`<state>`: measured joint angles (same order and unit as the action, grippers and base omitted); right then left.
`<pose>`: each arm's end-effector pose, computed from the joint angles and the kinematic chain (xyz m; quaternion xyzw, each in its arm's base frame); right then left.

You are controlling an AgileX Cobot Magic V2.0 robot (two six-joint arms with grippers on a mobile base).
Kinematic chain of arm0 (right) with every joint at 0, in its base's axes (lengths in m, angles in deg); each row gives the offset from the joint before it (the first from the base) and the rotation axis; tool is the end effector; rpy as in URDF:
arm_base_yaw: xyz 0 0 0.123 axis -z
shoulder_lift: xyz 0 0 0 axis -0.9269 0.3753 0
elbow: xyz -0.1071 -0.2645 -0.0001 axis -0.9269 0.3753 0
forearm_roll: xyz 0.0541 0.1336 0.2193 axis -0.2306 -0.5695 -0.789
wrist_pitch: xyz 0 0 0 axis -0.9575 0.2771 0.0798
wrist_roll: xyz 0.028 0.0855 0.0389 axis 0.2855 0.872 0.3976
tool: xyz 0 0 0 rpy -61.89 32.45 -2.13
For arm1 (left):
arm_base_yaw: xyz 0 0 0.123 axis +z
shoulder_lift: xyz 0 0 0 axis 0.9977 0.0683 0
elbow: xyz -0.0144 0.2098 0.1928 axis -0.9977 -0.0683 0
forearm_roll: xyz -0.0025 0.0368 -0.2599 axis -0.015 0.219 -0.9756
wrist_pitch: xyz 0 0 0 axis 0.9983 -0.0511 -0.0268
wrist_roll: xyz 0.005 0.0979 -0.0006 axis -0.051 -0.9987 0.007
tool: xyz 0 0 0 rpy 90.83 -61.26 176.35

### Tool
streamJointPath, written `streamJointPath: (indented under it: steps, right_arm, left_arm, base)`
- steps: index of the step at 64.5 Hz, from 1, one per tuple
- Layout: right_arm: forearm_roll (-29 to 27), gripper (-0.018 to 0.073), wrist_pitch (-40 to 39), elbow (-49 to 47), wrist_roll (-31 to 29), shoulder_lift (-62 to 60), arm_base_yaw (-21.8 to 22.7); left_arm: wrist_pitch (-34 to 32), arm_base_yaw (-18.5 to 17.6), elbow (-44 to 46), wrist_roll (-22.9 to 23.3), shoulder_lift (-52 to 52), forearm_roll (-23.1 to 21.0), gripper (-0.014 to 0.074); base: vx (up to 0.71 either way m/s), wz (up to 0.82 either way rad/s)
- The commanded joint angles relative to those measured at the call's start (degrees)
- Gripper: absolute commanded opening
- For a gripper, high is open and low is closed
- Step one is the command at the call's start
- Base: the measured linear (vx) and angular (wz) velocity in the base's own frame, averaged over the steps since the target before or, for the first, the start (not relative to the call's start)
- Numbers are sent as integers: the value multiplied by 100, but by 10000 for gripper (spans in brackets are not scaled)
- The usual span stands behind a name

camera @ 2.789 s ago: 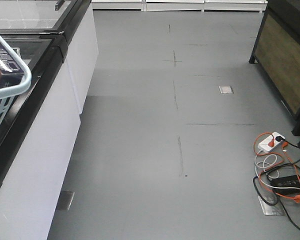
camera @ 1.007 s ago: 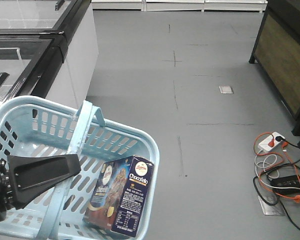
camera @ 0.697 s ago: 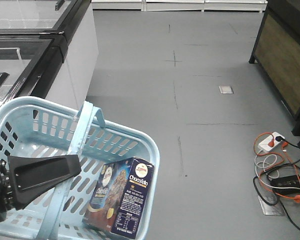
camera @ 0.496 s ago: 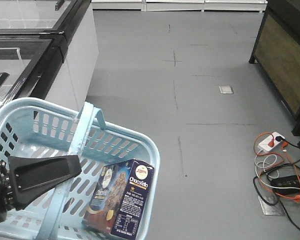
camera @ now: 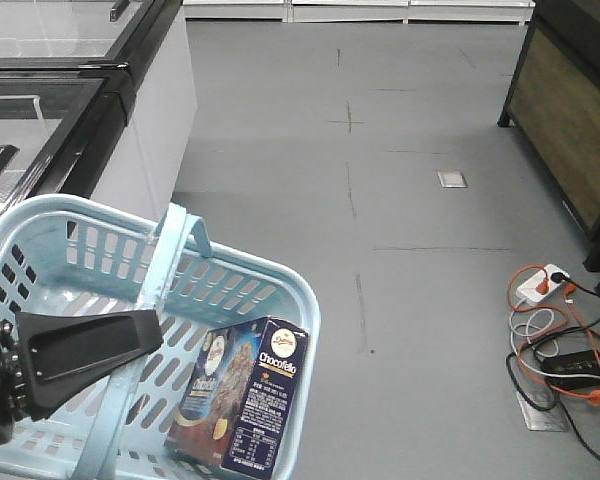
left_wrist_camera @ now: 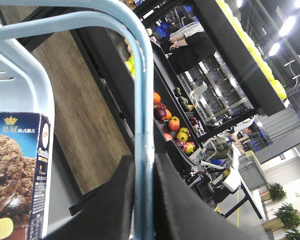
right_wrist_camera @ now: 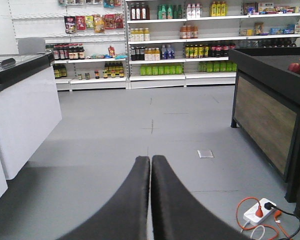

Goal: Left arm holds basket, right arm returns cookies
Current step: 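Hold the basket steady with the left gripper while the base turns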

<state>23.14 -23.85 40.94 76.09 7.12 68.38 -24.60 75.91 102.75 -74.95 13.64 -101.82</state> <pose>0.0742 -0.0029 0.1963 0.0187 0.7115 -0.0031 0.7025 0.1438 -0.1045 0.3113 0.0228 0.7341 -0.5923 0.3314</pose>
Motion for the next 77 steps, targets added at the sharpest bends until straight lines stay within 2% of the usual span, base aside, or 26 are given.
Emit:
streamJointPath:
  steps: [1, 77]
  right_arm:
    - [62, -4, -442, 119, -53, -61, 29]
    - [62, -4, -442, 119, -53, -61, 29]
  left_arm:
    - [169, -38, 168, -92, -80, -644, -8]
    - [169, -38, 168, -92, -80, -644, -8]
  base:
    - [0, 0]
    - [1, -1]
